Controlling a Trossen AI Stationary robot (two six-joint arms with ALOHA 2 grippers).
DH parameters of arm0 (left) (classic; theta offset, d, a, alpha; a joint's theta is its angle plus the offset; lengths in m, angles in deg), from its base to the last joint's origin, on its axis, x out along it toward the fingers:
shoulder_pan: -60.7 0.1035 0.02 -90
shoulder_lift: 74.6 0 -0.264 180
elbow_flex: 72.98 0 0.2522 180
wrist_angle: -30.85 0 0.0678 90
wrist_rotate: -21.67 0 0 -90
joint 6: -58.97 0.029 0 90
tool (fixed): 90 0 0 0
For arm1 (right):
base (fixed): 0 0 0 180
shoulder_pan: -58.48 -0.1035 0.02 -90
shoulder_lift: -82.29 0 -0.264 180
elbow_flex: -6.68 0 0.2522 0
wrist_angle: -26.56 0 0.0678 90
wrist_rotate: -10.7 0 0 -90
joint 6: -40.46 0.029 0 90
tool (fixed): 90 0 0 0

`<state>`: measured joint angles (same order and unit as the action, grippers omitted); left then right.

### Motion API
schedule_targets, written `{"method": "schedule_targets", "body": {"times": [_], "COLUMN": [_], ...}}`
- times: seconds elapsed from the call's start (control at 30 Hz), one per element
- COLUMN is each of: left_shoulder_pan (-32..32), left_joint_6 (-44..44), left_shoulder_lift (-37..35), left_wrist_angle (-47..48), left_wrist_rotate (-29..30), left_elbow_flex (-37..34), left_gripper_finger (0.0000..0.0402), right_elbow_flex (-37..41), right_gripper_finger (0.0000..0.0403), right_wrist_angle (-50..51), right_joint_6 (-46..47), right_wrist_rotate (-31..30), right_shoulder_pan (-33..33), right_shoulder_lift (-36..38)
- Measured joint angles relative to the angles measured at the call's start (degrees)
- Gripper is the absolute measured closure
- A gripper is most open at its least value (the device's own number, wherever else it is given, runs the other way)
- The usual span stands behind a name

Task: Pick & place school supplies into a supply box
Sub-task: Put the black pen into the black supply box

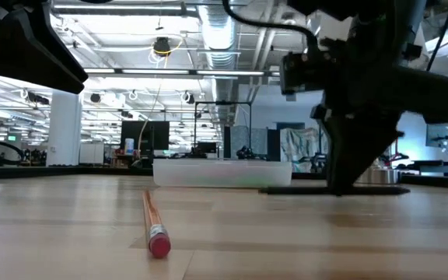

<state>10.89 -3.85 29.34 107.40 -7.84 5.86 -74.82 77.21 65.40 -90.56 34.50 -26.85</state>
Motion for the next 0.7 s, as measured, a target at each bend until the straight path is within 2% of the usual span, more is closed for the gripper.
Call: {"method": "schedule_targets", "body": {"times": [0.27, 0.47, 0.6, 0.7], "left_shoulder_pan": [-1.02, -1.24, -1.24, -1.24], "left_joint_6": [-3.16, -4.70, -4.70, -4.70], "left_shoulder_lift": [0.00, 0.00, 0.00, 0.00], "left_wrist_angle": [2.98, 4.40, 4.43, 4.41], "left_wrist_rotate": [0.19, 0.34, 0.85, 0.85], "left_elbow_flex": [0.00, 0.00, 0.00, 0.00], "left_gripper_finger": [0.0258, 0.0258, 0.0258, 0.0258], "right_elbow_flex": [-0.09, -0.21, -0.28, -0.30], "right_gripper_finger": [0.0388, 0.0393, 0.0388, 0.0386], "right_wrist_angle": [2.06, -0.08, -5.00, -9.36], "right_joint_6": [-2.23, -8.44, -14.76, -19.40], "right_wrist_rotate": [-6.43, -13.81, -13.94, -11.45], "right_shoulder_pan": [0.82, 5.64, 11.23, 15.61], "right_shoulder_lift": [4.97, 9.71, 10.79, 10.48]}}
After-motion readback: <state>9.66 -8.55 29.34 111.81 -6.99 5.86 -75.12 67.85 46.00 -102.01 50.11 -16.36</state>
